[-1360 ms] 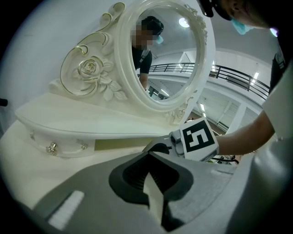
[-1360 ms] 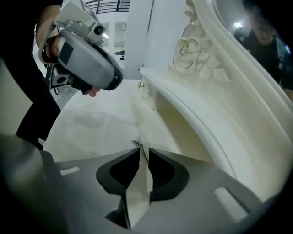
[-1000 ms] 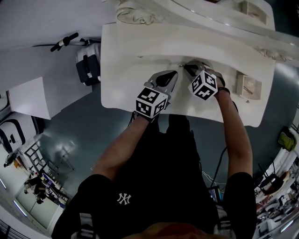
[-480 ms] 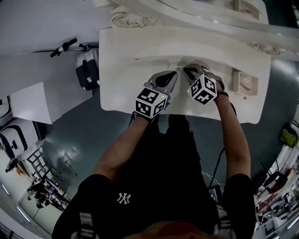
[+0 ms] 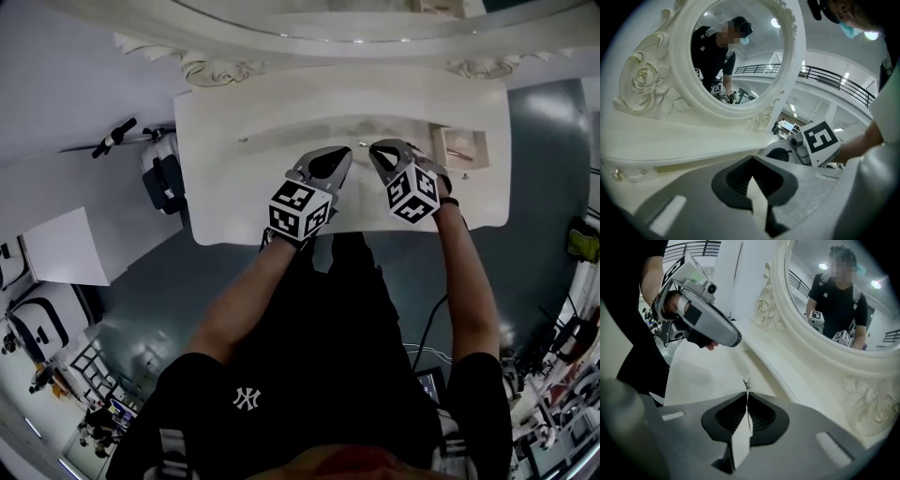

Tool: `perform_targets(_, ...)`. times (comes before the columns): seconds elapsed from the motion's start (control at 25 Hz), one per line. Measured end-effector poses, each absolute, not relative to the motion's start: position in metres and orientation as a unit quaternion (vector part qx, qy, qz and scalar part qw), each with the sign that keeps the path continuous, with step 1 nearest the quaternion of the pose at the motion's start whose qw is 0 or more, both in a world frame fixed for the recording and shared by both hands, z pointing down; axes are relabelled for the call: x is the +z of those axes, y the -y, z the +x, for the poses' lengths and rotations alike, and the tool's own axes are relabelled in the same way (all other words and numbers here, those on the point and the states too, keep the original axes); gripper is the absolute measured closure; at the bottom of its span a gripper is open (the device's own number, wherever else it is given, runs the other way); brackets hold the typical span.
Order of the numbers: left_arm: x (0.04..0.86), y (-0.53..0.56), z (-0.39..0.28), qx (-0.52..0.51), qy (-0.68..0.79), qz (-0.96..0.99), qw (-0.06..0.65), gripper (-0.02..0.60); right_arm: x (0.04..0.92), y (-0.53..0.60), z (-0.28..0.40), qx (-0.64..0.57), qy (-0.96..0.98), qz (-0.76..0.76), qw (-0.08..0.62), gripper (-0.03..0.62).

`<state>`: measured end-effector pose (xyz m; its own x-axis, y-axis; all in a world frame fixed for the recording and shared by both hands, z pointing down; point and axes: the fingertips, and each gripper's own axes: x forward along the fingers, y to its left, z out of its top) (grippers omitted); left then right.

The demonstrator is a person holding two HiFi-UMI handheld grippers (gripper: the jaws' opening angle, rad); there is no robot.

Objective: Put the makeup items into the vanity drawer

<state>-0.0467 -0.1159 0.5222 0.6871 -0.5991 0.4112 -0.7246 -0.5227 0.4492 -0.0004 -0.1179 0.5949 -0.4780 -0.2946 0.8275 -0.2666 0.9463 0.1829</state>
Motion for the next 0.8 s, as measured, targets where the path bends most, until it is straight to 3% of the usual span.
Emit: perform_targets(0.8, 0.500, 0.128, 0.093, 0.120, 0.299, 0.904, 0.280, 0.581, 0.575, 0.133, 0.197, -0.007, 0.813, 0.264, 0.518, 0.553)
